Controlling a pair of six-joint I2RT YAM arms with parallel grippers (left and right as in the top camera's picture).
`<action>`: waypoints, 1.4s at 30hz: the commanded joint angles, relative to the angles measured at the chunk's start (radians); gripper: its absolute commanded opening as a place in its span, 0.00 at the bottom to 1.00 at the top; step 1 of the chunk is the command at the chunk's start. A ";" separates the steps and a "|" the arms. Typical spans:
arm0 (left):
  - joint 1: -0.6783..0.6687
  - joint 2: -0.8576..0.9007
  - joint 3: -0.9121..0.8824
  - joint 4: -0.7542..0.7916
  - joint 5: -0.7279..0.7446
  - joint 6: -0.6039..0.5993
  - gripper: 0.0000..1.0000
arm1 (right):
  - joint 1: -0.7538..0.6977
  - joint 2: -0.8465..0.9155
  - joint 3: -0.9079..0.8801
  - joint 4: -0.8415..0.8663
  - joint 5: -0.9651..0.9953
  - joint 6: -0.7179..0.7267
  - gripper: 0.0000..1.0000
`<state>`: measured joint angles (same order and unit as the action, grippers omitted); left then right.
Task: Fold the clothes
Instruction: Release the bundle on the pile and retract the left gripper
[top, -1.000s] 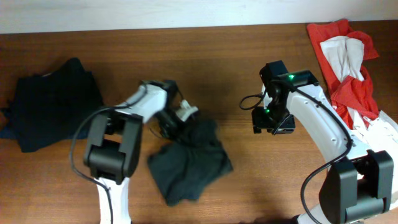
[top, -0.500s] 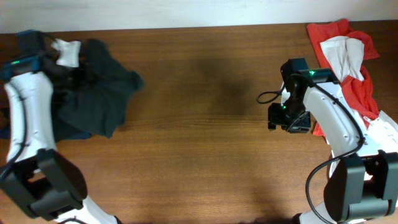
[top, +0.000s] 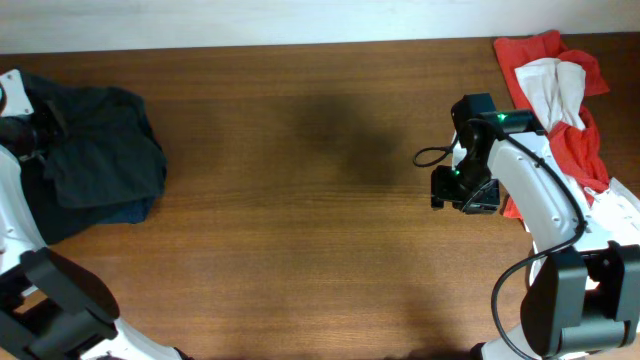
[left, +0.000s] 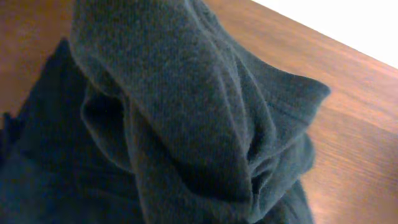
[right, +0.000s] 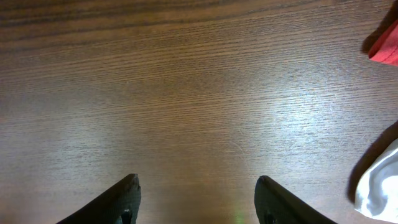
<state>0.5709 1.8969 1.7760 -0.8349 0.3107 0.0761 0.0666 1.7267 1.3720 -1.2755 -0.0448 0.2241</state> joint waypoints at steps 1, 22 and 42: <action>0.038 0.062 0.022 0.052 -0.064 -0.044 0.01 | -0.008 -0.021 0.013 -0.006 0.016 -0.006 0.63; 0.037 0.031 0.214 0.024 0.113 -0.065 0.99 | -0.008 -0.021 0.012 -0.021 -0.008 -0.006 0.71; -0.644 0.076 0.208 -0.690 -0.206 0.016 0.99 | -0.125 -0.021 0.015 -0.182 -0.258 -0.137 0.99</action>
<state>-0.0486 1.9537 1.9869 -1.4521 0.2234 0.0898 -0.0288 1.7267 1.3727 -1.4124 -0.2901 0.1455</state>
